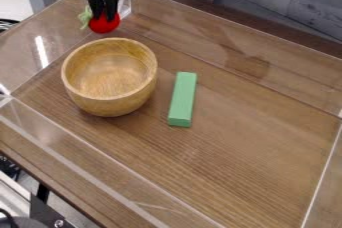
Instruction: Move the red fruit to the left
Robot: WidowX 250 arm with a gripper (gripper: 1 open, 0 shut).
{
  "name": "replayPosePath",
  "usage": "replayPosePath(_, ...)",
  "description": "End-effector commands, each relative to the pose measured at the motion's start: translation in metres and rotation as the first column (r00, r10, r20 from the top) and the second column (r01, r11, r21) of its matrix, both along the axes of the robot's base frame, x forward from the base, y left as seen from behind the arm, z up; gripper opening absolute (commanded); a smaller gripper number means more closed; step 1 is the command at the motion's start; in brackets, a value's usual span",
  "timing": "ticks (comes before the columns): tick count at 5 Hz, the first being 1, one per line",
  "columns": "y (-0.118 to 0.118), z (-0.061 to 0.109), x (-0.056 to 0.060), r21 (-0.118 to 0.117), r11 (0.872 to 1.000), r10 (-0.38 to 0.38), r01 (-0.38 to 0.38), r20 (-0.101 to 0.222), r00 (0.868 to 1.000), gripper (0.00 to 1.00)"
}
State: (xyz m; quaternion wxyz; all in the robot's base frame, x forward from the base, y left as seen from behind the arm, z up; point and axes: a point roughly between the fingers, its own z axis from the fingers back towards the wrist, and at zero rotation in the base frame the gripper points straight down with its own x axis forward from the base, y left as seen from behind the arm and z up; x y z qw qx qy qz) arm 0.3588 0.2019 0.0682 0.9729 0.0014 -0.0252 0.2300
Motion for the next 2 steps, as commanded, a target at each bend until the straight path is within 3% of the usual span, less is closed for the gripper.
replayPosePath(1,-0.0009,0.0419,-0.0047,0.038,0.999,-0.028,0.025,0.079,0.996,0.00)
replayPosePath(2,-0.0009,0.0433,-0.0093,0.036,0.998,-0.057,0.054,0.078,0.995,0.00)
